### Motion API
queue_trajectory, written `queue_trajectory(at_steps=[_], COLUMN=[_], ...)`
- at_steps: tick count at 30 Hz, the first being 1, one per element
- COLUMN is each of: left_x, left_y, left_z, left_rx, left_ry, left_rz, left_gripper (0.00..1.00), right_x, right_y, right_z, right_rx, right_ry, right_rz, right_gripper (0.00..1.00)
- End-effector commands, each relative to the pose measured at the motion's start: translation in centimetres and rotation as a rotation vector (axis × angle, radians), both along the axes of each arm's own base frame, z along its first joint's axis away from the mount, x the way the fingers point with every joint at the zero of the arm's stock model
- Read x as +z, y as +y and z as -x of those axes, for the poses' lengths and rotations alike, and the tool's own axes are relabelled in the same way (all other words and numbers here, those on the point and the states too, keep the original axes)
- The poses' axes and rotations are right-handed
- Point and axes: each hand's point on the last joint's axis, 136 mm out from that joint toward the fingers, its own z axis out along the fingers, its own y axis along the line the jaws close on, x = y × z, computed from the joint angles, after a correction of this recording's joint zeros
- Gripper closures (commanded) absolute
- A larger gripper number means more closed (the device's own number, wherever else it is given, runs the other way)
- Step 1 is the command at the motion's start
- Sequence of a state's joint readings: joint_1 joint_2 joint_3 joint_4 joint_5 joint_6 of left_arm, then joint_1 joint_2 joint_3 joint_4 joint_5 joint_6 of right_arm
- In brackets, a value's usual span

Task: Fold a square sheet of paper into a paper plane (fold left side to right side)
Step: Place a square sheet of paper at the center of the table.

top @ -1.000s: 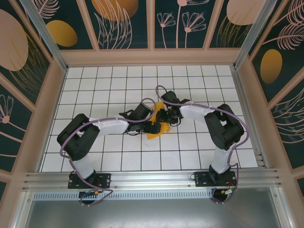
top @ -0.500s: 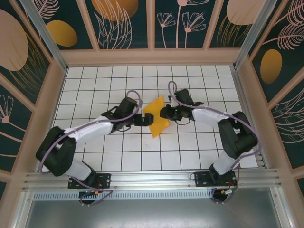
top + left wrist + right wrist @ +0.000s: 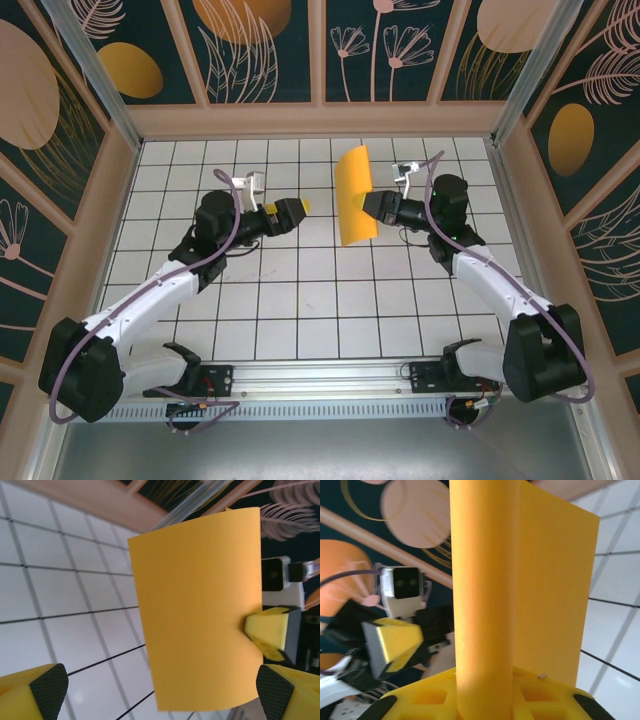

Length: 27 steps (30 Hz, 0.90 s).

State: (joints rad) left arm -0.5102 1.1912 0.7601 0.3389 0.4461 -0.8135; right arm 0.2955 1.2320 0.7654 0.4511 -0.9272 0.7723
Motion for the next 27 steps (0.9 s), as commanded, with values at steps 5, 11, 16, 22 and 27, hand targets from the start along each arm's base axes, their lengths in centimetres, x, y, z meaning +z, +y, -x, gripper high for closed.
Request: queue_trajectory(at_steps=[5, 11, 16, 22, 27], left_x=[6.4, 6.4, 6.0, 6.8, 5.6], left_y=[-1.4, -1.9, -2.6, -2.9, -2.8], left_z=[2.3, 2.8, 3.0, 3.8, 3.1], left_rx=[-0.159, -0.207, -0.255, -0.308, -0.268], left_ry=[-0.145, -0.13, -0.097, -0.112, -0.078], left_rz=[0.207, 0.241, 0.271, 0.327, 0.297], left_gripper=[0.02, 0.02, 0.01, 0.26, 0.77], right_x=[7.7, 10.7, 11.7, 10.4, 8.3], right_y=[1.0, 2.3, 2.6, 2.8, 2.5], right_z=[2.9, 4.7, 5.2, 4.5, 3.4], right_rx=[0.111, 0.167, 0.177, 0.158, 0.097], right_ry=[-0.143, -0.2, -0.21, -0.165, -0.115], right_rz=[-0.173, -0.225, -0.251, -0.232, -0.174], right_gripper=[0.75, 0.75, 0.75, 0.75, 0.7])
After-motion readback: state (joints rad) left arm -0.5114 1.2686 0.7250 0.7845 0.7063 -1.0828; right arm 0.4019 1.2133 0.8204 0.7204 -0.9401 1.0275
